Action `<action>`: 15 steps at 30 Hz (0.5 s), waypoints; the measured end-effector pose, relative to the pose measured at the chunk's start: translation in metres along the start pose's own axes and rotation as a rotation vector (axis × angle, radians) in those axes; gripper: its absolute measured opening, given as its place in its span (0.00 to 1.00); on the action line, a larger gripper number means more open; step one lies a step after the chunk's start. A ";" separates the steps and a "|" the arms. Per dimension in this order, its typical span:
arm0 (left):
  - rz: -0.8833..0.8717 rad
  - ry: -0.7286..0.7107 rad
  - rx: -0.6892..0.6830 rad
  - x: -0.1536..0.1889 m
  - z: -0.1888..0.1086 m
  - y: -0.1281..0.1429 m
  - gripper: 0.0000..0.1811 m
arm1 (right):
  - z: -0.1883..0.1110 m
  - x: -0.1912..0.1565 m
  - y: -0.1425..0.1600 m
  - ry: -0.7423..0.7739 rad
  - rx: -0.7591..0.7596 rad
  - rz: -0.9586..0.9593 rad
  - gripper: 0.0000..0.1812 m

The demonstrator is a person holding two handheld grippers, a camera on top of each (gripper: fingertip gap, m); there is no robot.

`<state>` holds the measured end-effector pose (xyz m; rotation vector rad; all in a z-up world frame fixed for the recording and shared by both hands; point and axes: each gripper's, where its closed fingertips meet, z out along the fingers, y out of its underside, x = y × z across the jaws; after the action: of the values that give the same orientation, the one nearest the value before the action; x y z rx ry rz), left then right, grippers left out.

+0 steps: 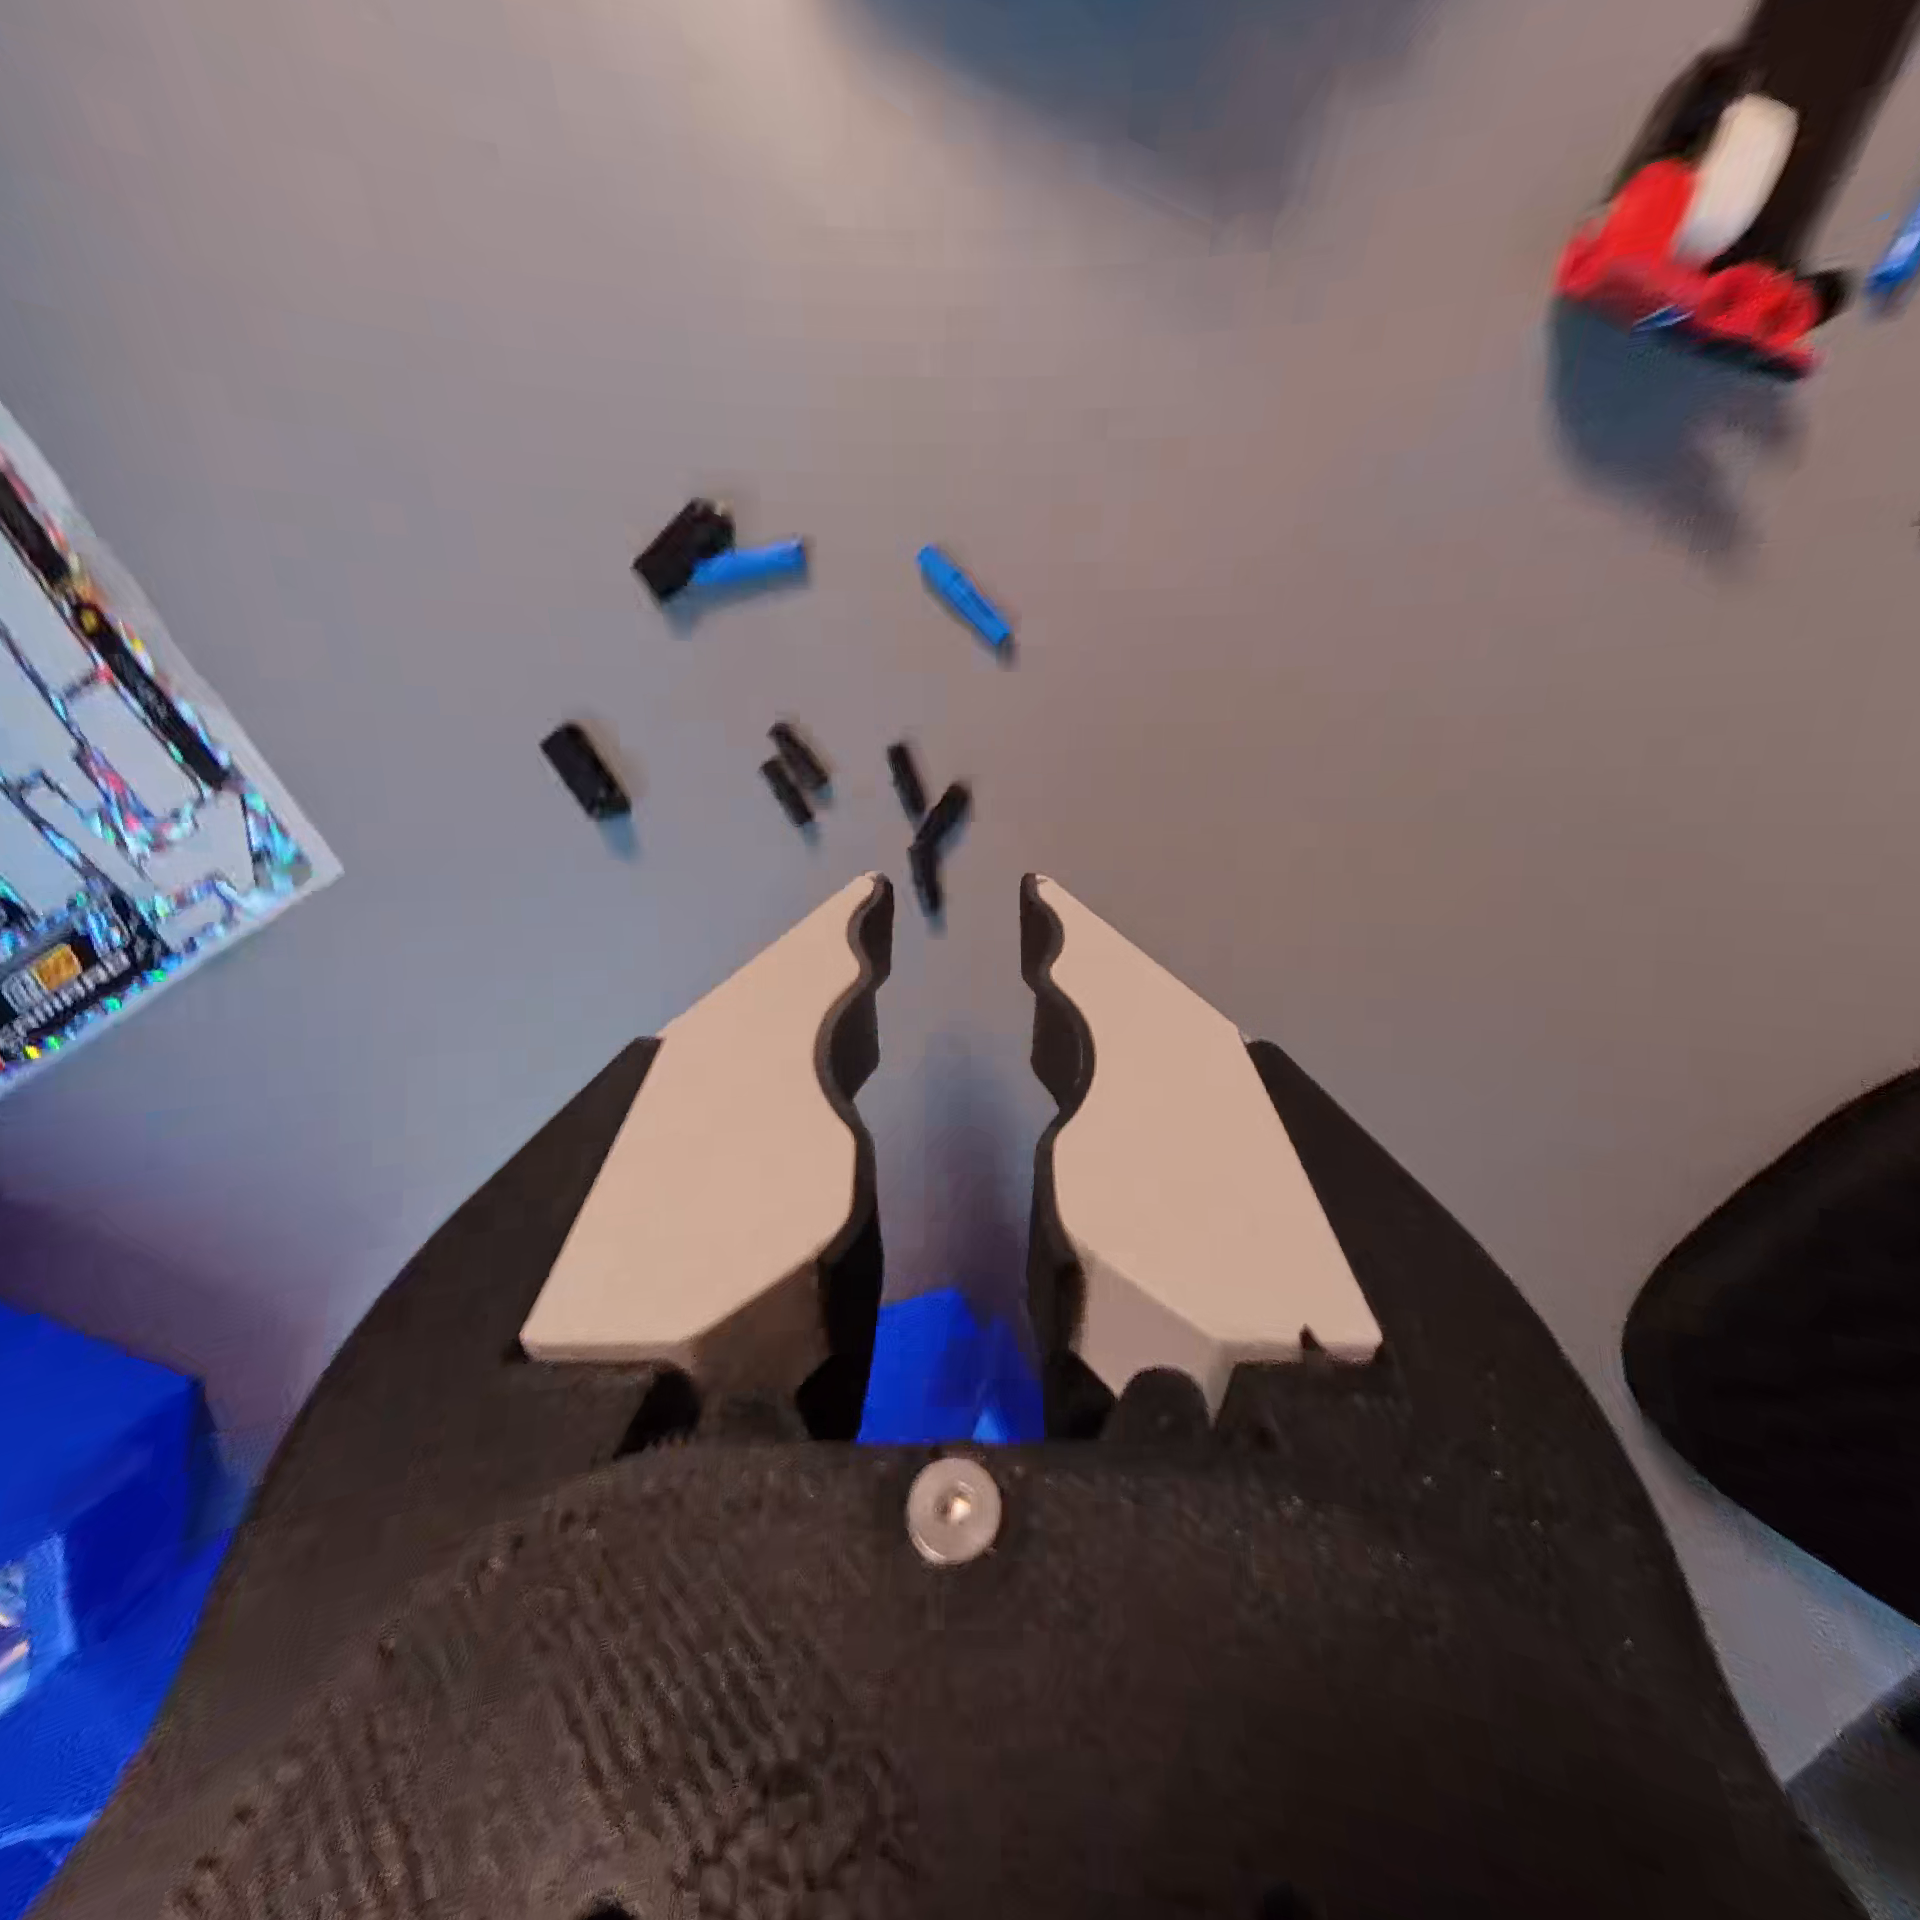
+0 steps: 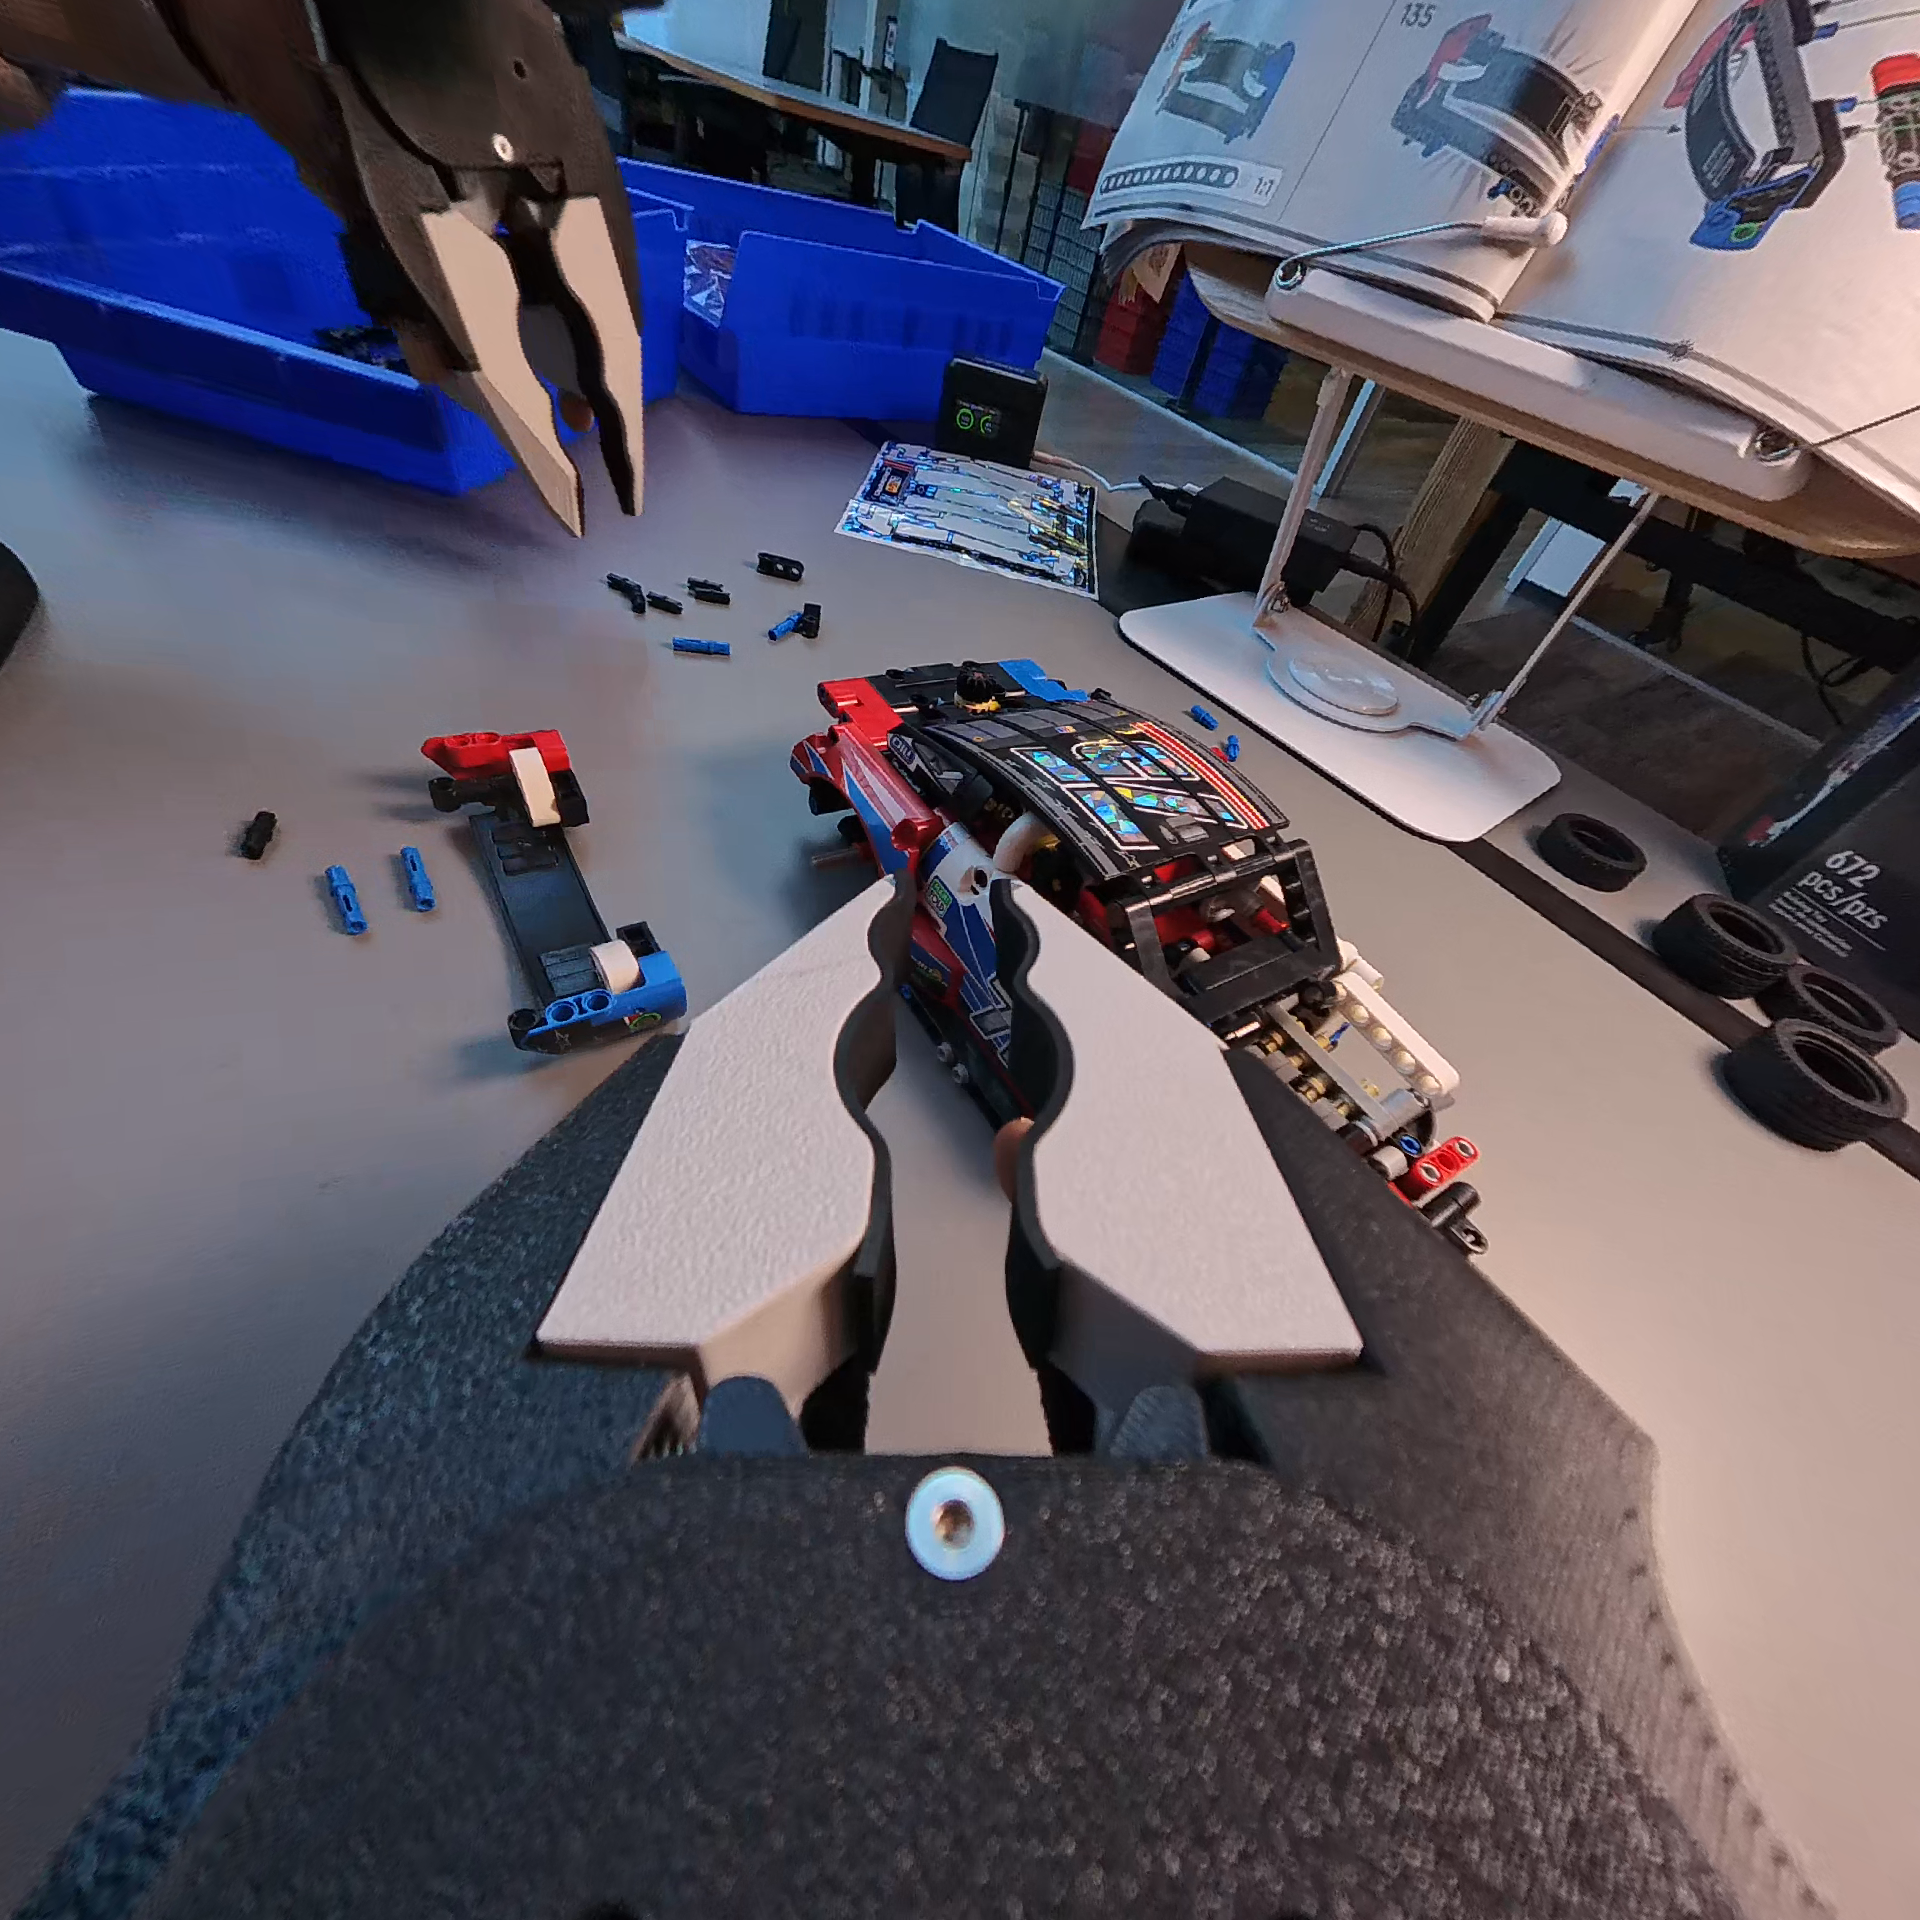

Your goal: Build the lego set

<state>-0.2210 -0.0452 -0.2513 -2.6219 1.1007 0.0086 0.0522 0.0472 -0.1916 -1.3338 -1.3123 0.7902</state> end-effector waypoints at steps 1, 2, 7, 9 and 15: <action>-0.026 0.006 -0.030 -0.004 0.005 0.006 0.13 | 0.000 0.000 0.000 0.002 0.001 -0.002 0.07; -0.033 0.017 -0.054 -0.004 0.008 0.008 0.13 | -0.001 0.001 -0.001 0.004 0.002 -0.001 0.07; -0.050 0.026 -0.133 -0.008 0.021 0.009 0.11 | -0.001 0.003 0.000 0.007 0.004 0.008 0.07; -0.044 0.028 -0.168 -0.010 0.026 0.012 0.10 | -0.001 0.003 0.000 0.007 0.002 0.005 0.07; -0.034 0.075 -0.170 -0.003 0.028 0.009 0.01 | -0.003 0.004 -0.001 0.008 0.007 0.008 0.07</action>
<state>-0.2265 -0.0415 -0.2805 -2.8121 1.1260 -0.0039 0.0552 0.0504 -0.1890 -1.3365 -1.2970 0.7935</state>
